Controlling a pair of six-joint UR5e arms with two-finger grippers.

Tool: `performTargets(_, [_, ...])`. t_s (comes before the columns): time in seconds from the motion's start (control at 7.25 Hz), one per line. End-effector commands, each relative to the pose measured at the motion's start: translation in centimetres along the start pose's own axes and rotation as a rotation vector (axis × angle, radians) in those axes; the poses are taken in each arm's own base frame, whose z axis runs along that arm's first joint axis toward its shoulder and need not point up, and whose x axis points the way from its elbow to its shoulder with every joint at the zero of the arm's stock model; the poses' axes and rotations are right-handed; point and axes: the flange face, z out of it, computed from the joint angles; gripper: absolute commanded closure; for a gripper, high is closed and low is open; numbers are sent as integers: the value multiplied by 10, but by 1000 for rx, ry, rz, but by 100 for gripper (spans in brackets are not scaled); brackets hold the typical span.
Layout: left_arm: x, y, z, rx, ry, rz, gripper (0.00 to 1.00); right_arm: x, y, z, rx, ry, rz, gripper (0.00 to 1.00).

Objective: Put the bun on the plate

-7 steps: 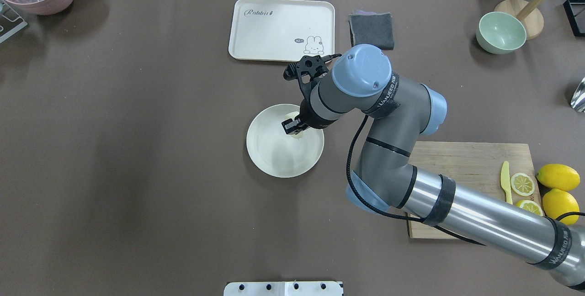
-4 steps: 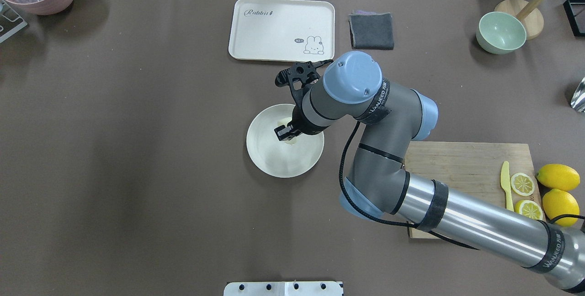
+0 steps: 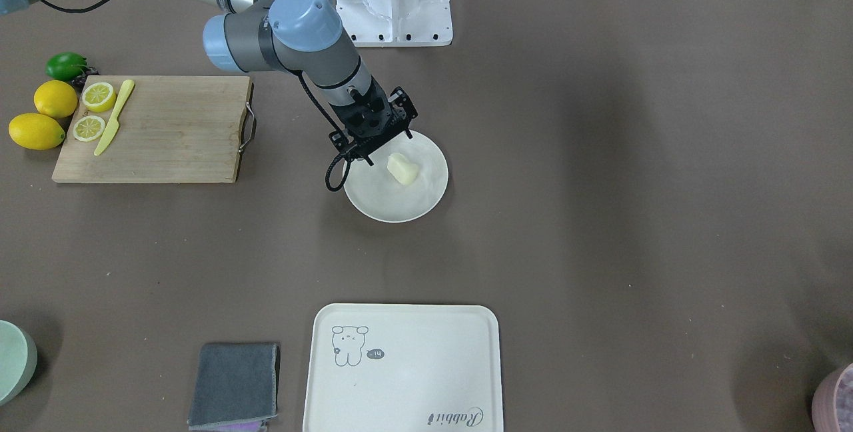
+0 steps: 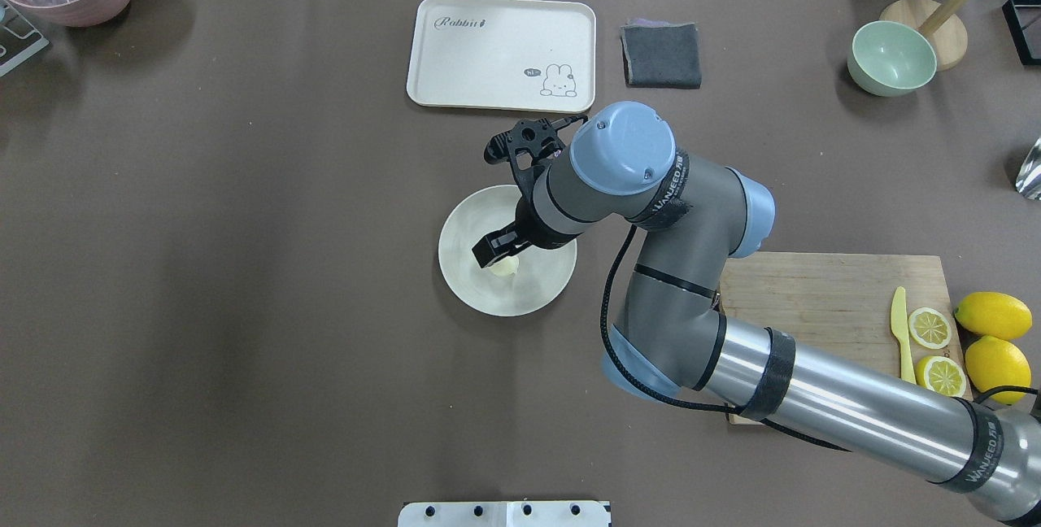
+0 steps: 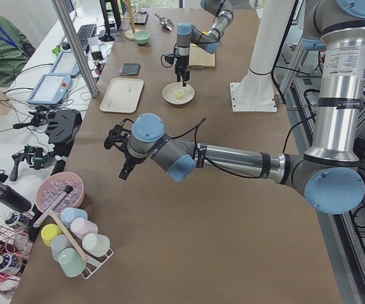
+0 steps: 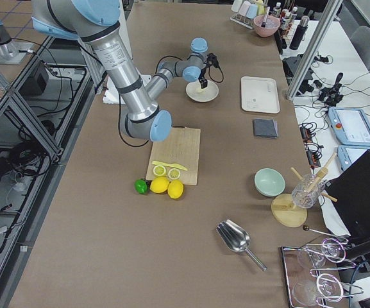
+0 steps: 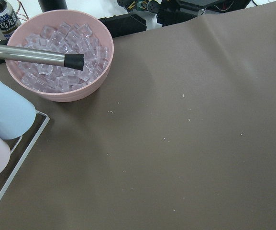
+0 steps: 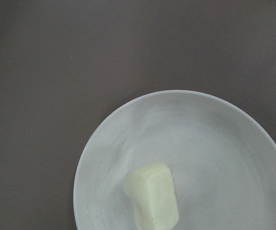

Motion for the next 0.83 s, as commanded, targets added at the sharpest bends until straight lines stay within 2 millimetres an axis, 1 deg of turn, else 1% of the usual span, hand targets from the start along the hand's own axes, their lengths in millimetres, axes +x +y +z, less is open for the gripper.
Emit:
performTargets(0.0, [0, 0, 0, 1, -1, 0, 2, -5, -3, -4, 8, -7, -2, 0])
performTargets(0.14, [-2, 1, 0, -1, -3, -4, 2, -6, -6, -8, 17, -10, -1, 0])
performTargets(0.28, [-2, 1, -2, -3, -2, -7, 2, 8, -19, -21, 43, 3, 10, 0])
performTargets(0.41, [-9, 1, -7, -1, -13, -27, 2, 29, -32, -41, 114, 9, 9, 0])
performTargets(0.55, [-27, 3, -18, -21, -42, -99, 2, 51, -52, -67, 178, 12, 23, 0])
performTargets(0.69, [-40, -4, -33, -23, -69, -152, 2, 87, -58, -79, 185, 41, 68, 0])
